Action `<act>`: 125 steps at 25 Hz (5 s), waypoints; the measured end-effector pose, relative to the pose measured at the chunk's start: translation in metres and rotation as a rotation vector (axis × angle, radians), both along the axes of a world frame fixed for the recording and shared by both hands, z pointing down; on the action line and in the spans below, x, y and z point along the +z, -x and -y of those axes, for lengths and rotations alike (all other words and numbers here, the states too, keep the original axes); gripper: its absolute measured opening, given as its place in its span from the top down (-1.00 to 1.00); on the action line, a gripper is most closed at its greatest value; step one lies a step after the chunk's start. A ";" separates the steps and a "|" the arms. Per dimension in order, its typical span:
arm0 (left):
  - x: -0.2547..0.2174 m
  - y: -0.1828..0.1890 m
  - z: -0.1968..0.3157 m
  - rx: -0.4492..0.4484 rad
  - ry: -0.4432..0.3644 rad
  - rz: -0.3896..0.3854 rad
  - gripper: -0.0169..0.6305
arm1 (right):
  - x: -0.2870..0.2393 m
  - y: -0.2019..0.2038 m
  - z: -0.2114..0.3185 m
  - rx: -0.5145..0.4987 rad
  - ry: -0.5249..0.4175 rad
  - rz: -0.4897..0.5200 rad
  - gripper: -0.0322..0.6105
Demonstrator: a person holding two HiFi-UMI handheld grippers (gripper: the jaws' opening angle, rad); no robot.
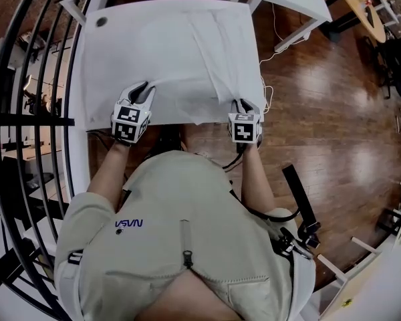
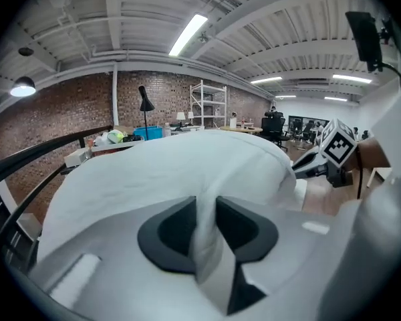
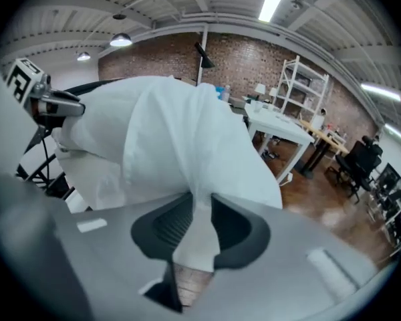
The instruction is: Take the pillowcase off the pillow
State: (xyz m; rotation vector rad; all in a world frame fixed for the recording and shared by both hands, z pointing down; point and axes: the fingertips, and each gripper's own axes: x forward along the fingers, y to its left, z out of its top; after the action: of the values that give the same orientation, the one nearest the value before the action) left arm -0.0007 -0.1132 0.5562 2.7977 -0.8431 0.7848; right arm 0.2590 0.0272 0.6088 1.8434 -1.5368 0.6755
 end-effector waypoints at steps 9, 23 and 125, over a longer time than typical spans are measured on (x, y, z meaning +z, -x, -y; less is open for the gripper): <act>-0.105 -0.035 0.009 0.123 -0.017 -0.175 0.44 | -0.100 -0.007 0.016 -0.077 -0.212 0.191 0.51; -0.101 -0.130 0.174 0.143 -0.032 -0.011 0.01 | -0.187 -0.034 0.229 -0.229 -0.292 0.030 0.49; -0.079 -0.039 -0.026 0.345 0.176 -0.233 0.86 | -0.107 -0.033 0.050 -0.276 -0.003 0.059 0.39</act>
State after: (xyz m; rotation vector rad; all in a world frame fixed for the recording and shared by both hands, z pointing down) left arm 0.0380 -0.0868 0.4770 2.8327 -0.2447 0.5240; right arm 0.2924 -0.0232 0.5023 1.5847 -1.7886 0.6011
